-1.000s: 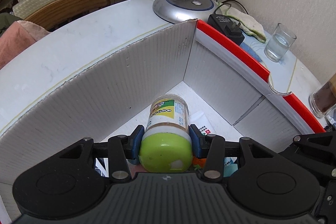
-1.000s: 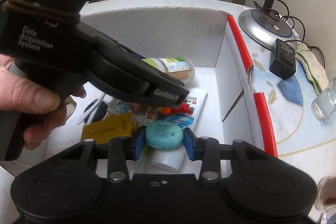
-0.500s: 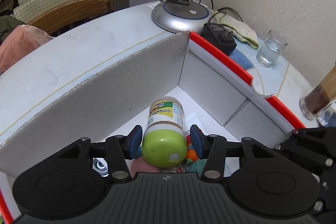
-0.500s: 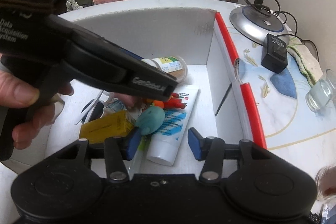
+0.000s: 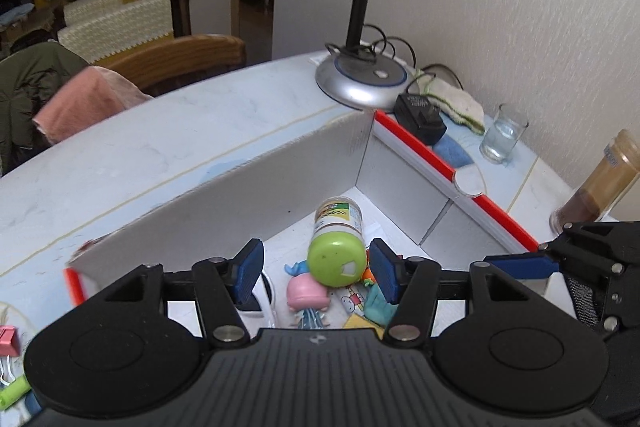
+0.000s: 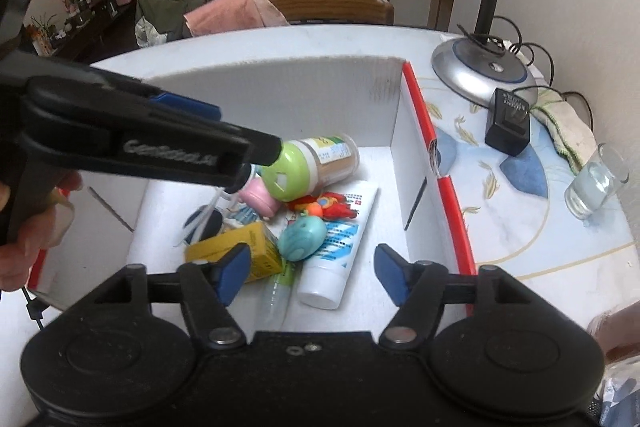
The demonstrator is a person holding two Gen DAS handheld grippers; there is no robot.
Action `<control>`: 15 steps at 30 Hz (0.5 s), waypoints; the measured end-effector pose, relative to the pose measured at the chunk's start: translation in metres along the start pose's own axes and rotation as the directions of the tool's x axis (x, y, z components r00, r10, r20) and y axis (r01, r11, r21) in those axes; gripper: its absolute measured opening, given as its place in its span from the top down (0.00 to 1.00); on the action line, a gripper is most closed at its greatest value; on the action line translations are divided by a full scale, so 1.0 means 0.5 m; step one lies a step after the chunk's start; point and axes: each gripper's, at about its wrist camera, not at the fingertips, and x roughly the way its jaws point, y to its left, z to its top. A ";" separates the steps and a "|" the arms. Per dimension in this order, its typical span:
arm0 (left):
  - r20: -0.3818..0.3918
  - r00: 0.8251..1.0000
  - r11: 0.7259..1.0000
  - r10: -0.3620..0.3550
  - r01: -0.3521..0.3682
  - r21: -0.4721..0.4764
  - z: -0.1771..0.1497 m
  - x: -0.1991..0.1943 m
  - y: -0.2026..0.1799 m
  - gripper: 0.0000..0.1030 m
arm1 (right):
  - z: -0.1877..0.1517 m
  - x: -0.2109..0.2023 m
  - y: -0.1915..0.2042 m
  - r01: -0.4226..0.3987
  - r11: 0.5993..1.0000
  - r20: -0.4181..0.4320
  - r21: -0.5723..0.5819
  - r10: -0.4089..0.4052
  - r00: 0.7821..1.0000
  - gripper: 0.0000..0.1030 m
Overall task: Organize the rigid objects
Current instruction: 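Lower both items into the shoebox and open both tools, then withdraw both tools toward the tin, clip and green marker on the mat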
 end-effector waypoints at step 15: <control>0.102 0.994 0.998 0.032 -0.026 -0.061 -0.081 -0.182 0.051 0.31 | 0.004 -0.102 0.063 -0.035 0.999 0.089 -0.030 0.037 0.995 0.13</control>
